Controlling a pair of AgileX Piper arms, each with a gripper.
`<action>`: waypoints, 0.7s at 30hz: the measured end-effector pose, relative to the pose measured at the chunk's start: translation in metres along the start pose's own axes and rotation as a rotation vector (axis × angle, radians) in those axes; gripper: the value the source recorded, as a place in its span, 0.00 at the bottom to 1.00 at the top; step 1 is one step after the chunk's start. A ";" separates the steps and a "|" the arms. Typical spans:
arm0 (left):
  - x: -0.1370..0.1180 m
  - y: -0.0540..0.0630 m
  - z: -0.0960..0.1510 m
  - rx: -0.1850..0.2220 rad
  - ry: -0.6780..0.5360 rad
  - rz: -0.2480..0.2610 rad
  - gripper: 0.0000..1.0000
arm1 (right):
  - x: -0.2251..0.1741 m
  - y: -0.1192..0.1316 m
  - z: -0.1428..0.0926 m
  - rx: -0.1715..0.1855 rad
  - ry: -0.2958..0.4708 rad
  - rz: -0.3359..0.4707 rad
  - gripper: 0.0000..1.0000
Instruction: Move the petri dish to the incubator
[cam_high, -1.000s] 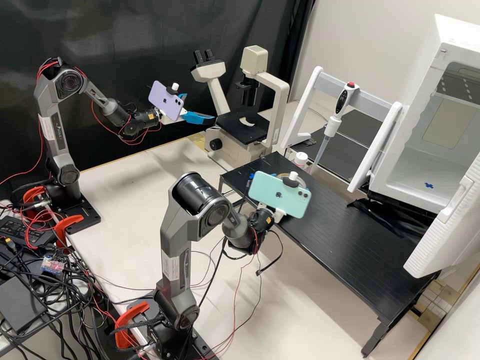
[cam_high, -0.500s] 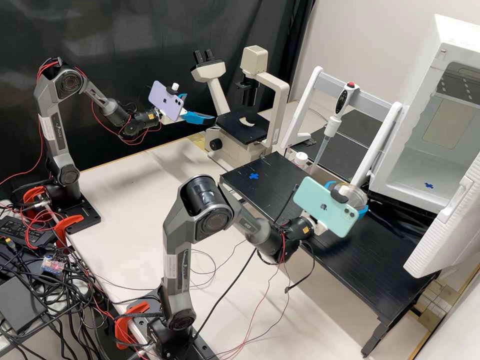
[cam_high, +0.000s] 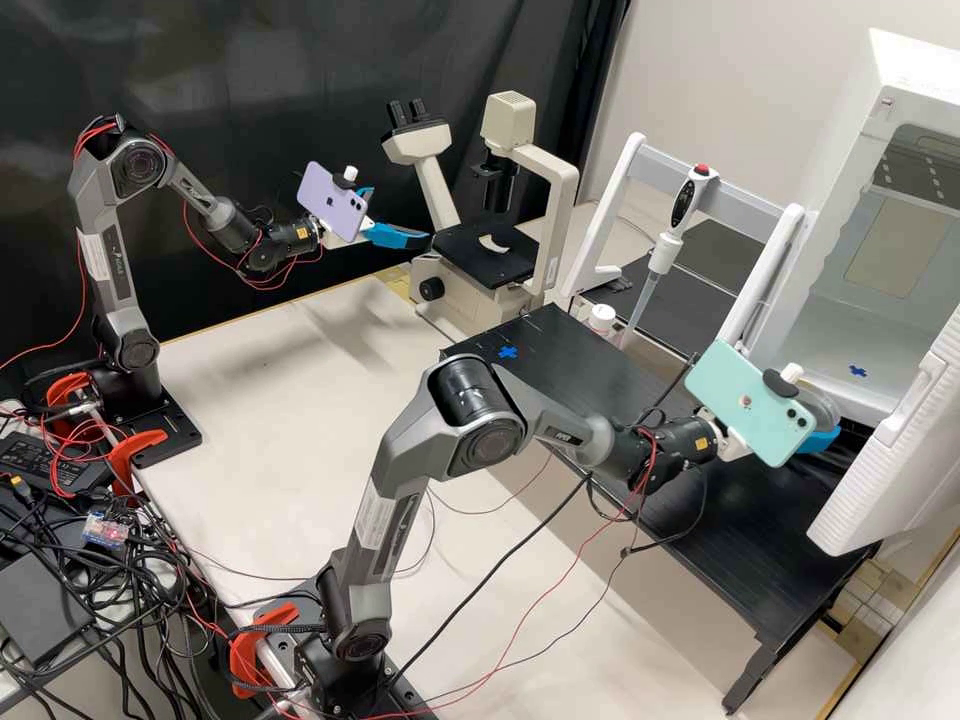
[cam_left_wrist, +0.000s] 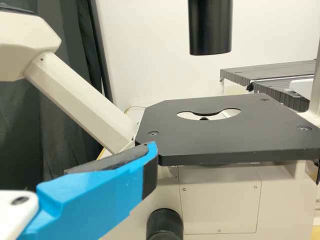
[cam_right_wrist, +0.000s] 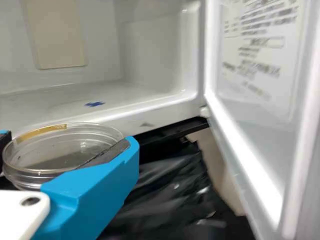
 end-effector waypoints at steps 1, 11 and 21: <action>0.000 0.000 0.000 0.000 0.000 0.000 1.00 | 0.006 0.003 -0.001 -0.003 -0.005 0.009 0.00; 0.000 0.000 0.000 0.000 0.000 0.000 1.00 | 0.049 0.016 -0.017 -0.001 -0.038 0.042 0.00; 0.000 0.000 0.000 0.000 0.000 0.000 1.00 | 0.096 -0.013 -0.034 -0.065 -0.053 -0.003 0.00</action>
